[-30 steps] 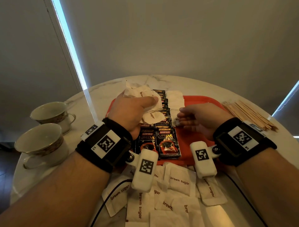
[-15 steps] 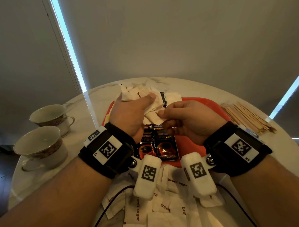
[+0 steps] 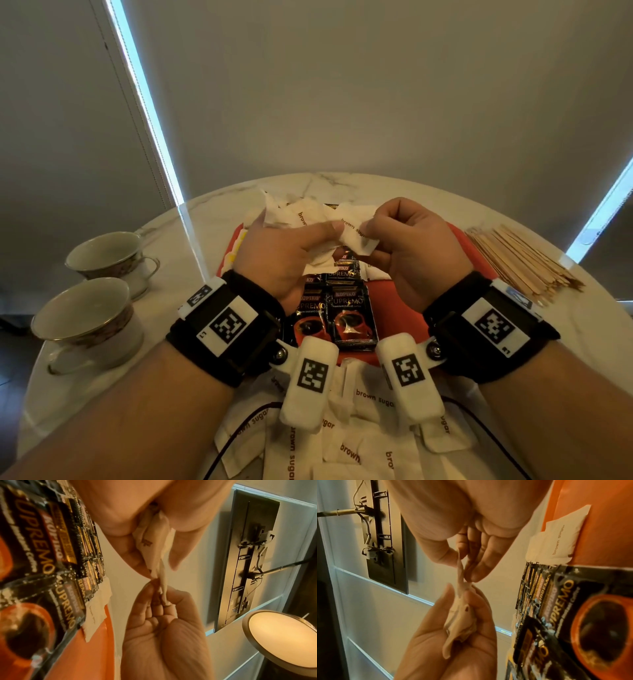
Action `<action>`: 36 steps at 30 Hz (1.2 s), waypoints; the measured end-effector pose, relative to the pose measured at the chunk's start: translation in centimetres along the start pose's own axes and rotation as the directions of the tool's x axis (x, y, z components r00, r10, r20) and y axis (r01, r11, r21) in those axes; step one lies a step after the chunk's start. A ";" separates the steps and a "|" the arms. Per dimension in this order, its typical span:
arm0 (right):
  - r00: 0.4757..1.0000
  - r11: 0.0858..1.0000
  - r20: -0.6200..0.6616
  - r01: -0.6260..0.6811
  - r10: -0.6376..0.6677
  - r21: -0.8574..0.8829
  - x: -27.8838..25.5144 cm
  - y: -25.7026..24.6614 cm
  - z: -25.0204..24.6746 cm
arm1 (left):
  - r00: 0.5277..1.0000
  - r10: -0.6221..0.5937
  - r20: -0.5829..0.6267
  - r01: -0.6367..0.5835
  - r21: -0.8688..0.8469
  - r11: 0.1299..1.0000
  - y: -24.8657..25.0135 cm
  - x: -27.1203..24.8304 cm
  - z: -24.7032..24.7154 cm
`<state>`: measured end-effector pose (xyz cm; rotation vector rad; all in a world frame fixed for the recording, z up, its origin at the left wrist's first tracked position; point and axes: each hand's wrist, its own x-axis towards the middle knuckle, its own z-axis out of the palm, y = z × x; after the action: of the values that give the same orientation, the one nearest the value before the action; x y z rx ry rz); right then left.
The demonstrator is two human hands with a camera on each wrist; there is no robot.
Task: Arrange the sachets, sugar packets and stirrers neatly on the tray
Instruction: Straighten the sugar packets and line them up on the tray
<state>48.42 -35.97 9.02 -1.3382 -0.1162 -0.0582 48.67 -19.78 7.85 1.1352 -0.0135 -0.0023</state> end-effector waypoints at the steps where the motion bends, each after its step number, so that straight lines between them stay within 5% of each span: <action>1: 1.000 1.000 0.003 -0.015 0.015 -0.025 0.1 -0.1 -0.1 | 1.000 0.024 0.005 -0.024 0.034 0.999 -0.2 0.1 -0.1; 7: 0.979 0.966 0.078 -0.168 0.187 -0.196 0.8 -1.1 -0.9 | 0.994 0.088 -0.056 -0.083 0.093 0.992 -0.4 0.4 -0.4; 12: 0.973 0.938 -0.110 -0.225 0.203 -0.265 2.2 -1.7 -2.8 | 0.995 0.025 -0.094 -0.022 0.032 0.999 0.2 0.4 -0.7; 19: 0.882 0.743 -0.287 -0.470 0.374 -0.477 1.9 -0.2 -5.7 | 0.987 -0.044 -0.153 0.038 -0.045 0.998 1.3 -0.7 0.4; 28: 0.848 0.553 -0.282 -0.512 0.450 -0.657 2.7 -0.7 -5.4 | 0.983 -0.051 -0.174 0.042 -0.059 0.997 2.3 -1.3 1.4; 36: 0.862 0.549 -0.248 -0.479 0.442 -0.685 3.0 -1.1 -4.6 | 0.985 -0.095 -0.145 0.088 -0.056 0.995 1.1 -2.0 0.8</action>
<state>51.56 -40.64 9.39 -2.1475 0.3550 0.3584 46.69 -20.05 9.16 1.0834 0.1702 -0.0005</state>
